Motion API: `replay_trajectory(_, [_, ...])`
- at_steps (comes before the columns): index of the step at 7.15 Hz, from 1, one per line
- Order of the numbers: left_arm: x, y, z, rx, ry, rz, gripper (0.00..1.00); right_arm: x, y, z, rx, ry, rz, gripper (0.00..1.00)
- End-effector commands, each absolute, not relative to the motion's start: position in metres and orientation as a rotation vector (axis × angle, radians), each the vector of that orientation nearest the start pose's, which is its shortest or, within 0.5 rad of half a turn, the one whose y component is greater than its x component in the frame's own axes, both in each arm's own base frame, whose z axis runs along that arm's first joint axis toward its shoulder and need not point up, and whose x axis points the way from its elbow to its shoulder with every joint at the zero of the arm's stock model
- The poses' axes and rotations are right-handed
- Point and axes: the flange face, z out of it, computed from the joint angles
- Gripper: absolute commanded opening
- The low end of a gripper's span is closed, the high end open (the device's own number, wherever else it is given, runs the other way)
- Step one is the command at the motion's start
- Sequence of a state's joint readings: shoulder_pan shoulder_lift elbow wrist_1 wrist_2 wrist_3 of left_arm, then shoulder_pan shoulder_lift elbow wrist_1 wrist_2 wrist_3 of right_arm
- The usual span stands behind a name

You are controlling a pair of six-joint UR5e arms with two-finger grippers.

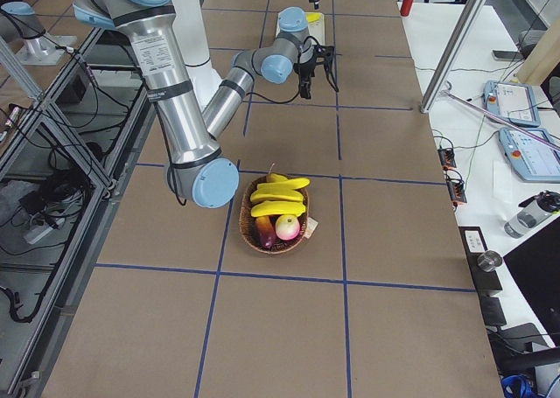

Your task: Transfer all bananas from basket to plate

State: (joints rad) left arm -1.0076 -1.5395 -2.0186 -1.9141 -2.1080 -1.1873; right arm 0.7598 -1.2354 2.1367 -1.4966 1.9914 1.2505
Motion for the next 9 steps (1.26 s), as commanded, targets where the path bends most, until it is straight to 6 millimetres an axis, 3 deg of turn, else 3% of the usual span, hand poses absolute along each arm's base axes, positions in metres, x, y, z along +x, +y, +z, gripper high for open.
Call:
replay_trajectory(1, [0.226,-0.441,0.391,0.04,0.933,-0.379,1.0,-0.255,-0.398,0.287,0.219,-0.905,0.054,1.0])
replay_trajectory(2, [0.245,-0.437,0.378,0.018,0.954,-0.383,1.0,-0.236,-0.388,0.317,0.222,-0.845,0.009,1.0])
replay_trajectory(5, [0.287,-0.43,0.358,0.021,0.962,-0.401,1.0,-0.194,-0.368,0.383,0.14,-0.735,0.071,0.98])
replay_trajectory(6, [0.289,-0.431,0.353,0.025,0.97,-0.397,1.0,-0.192,-0.367,0.4,0.112,-0.713,0.086,0.9])
replay_trajectory(9, [0.291,-0.432,0.34,0.022,0.993,-0.42,1.0,-0.176,-0.347,0.459,0.08,-0.697,0.086,0.82])
